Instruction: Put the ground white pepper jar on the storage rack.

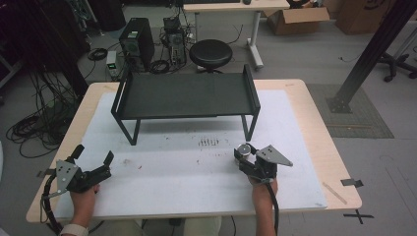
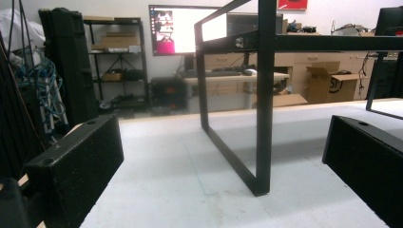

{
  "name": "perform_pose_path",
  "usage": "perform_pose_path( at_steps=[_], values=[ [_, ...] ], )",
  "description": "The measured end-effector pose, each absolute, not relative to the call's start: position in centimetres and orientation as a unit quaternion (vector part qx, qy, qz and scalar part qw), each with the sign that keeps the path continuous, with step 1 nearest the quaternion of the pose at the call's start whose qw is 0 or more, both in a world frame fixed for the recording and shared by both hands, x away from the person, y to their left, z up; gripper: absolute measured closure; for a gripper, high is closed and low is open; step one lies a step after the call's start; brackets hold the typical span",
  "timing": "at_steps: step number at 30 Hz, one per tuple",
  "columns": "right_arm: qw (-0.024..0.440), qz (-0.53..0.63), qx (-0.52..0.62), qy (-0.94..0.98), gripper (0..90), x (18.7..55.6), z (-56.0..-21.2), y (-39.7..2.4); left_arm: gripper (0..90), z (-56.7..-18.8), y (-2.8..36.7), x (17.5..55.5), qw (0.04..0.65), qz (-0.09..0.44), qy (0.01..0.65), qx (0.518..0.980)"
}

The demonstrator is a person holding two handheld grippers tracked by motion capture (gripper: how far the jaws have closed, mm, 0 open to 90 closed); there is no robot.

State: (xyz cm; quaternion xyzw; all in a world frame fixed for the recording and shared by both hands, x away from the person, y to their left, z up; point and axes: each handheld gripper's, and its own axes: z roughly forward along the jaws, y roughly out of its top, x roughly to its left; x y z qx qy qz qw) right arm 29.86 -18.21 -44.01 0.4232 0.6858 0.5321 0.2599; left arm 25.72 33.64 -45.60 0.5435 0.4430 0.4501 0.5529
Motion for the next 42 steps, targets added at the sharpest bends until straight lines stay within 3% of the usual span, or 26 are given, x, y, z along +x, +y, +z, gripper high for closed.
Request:
perform_pose_path(
  at_steps=[42],
  values=[
    [0.272,0.567,0.362,0.688,48.4,30.5,-34.6,-16.5,0.2,-45.6,33.7,25.7,0.553,0.450,0.443,0.544]
  ],
)
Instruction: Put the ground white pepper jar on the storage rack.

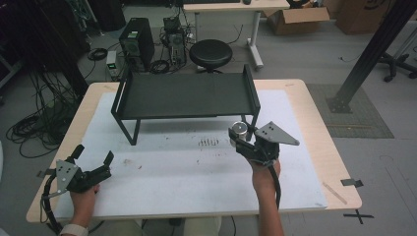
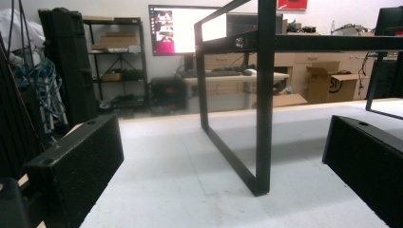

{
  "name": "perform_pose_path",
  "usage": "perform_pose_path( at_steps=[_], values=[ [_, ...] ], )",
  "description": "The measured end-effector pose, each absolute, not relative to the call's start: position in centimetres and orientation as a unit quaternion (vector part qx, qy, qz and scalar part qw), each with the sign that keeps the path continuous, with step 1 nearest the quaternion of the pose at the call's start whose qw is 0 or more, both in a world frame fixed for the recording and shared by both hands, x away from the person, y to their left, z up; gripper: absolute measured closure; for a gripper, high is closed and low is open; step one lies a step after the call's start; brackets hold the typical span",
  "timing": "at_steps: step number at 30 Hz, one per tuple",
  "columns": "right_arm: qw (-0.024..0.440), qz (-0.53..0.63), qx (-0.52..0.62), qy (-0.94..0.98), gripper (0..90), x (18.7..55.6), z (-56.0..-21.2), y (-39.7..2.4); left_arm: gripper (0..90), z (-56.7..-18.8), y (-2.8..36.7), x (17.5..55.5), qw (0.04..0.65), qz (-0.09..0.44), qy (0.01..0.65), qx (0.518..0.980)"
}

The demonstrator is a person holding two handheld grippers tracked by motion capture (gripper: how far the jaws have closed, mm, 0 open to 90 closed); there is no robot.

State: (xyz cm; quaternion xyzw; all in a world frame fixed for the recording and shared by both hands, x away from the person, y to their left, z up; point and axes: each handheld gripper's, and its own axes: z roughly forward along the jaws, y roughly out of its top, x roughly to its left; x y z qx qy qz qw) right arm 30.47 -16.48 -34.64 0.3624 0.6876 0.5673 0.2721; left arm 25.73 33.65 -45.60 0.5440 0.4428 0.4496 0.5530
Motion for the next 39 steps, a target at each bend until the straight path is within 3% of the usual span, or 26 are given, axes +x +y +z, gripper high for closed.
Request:
perform_pose_path(
  at_steps=[39],
  values=[
    [0.269,0.596,0.320,0.685,48.5,34.5,-27.1,-12.4,0.2,-45.6,33.7,25.7,0.554,0.450,0.443,0.542]
  ],
)
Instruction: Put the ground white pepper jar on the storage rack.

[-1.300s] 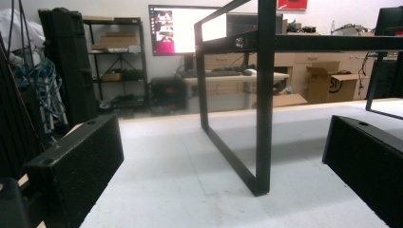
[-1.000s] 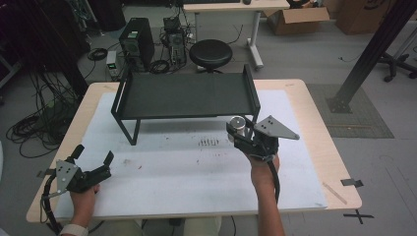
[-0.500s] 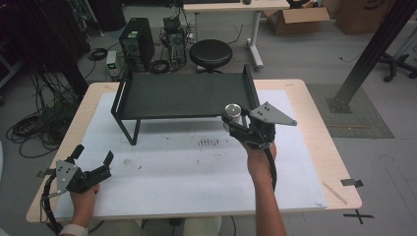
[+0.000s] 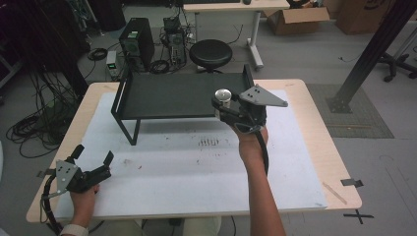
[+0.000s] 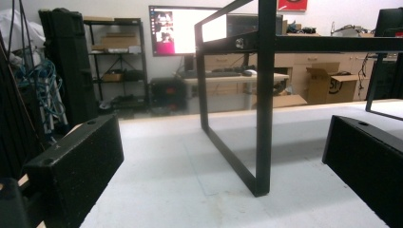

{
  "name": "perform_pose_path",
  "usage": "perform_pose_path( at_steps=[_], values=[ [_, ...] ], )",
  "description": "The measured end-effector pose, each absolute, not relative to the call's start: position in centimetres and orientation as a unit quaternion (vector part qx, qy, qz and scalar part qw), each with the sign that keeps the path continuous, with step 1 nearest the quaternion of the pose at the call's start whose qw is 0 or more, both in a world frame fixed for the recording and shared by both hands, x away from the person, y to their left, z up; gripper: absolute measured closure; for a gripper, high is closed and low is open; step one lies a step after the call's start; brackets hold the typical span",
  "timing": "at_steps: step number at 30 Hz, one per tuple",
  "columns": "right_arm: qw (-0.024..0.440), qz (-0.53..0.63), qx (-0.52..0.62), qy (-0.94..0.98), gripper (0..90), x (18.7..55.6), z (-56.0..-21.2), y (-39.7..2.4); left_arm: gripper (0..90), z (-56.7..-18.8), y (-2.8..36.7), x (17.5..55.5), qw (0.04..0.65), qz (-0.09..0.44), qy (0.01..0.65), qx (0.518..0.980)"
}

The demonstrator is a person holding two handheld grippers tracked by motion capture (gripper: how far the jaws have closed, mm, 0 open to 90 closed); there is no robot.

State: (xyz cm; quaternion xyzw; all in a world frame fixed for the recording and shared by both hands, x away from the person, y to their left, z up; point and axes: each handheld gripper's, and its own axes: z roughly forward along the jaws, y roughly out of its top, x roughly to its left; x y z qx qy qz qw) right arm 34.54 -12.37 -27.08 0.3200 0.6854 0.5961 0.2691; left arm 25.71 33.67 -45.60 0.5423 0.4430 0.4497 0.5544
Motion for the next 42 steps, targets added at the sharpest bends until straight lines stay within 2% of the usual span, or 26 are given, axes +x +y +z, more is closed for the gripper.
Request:
perform_pose_path(
  at_steps=[22,42],
  values=[
    [0.268,0.598,0.303,0.691,48.5,38.1,-24.9,-9.1,0.2,-45.6,33.7,25.7,0.555,0.450,0.443,0.542],
    [0.262,0.580,0.323,0.701,48.5,42.6,-25.7,-6.1,0.2,-45.6,33.7,25.7,0.555,0.450,0.441,0.542]
  ],
)
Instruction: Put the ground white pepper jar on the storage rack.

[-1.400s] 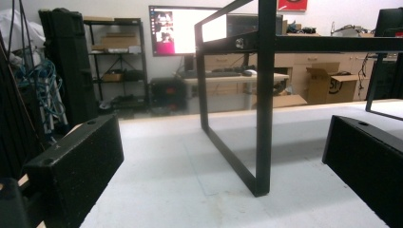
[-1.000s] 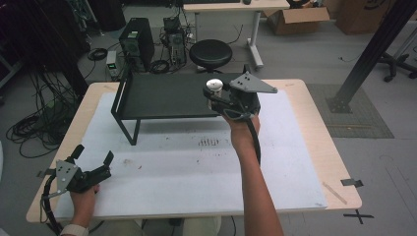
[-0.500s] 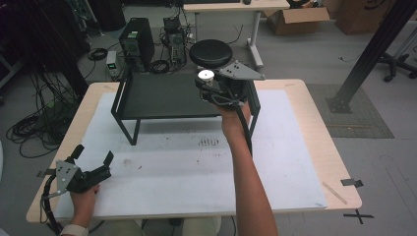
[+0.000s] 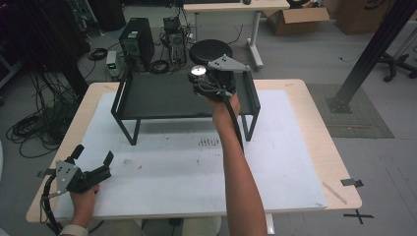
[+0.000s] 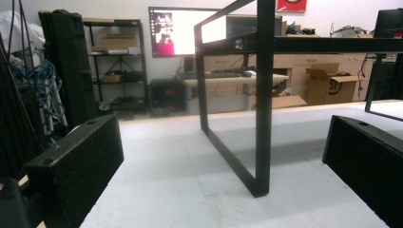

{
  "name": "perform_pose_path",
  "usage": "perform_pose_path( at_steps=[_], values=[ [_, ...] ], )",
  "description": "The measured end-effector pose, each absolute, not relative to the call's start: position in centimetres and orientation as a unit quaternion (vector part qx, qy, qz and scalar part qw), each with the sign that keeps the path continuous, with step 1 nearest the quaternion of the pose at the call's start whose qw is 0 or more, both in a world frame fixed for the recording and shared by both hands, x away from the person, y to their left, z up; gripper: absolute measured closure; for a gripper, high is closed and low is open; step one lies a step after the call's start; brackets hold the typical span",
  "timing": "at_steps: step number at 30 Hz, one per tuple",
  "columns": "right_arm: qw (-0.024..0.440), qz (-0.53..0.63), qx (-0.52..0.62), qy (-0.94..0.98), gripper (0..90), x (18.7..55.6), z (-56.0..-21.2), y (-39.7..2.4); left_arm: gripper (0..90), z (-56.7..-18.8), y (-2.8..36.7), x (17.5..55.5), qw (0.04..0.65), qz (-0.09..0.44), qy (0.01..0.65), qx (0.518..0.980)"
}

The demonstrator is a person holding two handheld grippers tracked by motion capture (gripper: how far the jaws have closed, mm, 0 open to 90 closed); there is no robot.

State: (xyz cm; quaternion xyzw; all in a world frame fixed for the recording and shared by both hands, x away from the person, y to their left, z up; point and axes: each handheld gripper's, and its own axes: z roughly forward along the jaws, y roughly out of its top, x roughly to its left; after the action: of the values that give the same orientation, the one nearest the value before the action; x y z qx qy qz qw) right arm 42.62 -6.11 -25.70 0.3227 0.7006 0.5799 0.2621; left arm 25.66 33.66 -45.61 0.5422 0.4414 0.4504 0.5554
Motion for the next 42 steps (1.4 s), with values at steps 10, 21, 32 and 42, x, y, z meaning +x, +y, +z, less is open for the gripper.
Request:
perform_pose_path(
  at_steps=[10,21,32,42],
  values=[
    [0.256,0.563,0.342,0.707,48.5,44.5,-27.1,-4.8,0.2,-45.6,33.7,25.6,0.556,0.450,0.441,0.542],
    [0.245,0.555,0.358,0.710,48.5,45.9,-28.4,-4.0,0.2,-45.6,33.7,25.6,0.556,0.450,0.440,0.543],
    [0.232,0.546,0.366,0.717,48.5,46.5,-29.2,-3.4,0.2,-45.6,33.7,25.7,0.557,0.450,0.440,0.542],
    [0.219,0.536,0.371,0.726,48.5,46.8,-29.8,-3.1,0.2,-45.6,33.7,25.6,0.556,0.450,0.440,0.543]
  ],
)
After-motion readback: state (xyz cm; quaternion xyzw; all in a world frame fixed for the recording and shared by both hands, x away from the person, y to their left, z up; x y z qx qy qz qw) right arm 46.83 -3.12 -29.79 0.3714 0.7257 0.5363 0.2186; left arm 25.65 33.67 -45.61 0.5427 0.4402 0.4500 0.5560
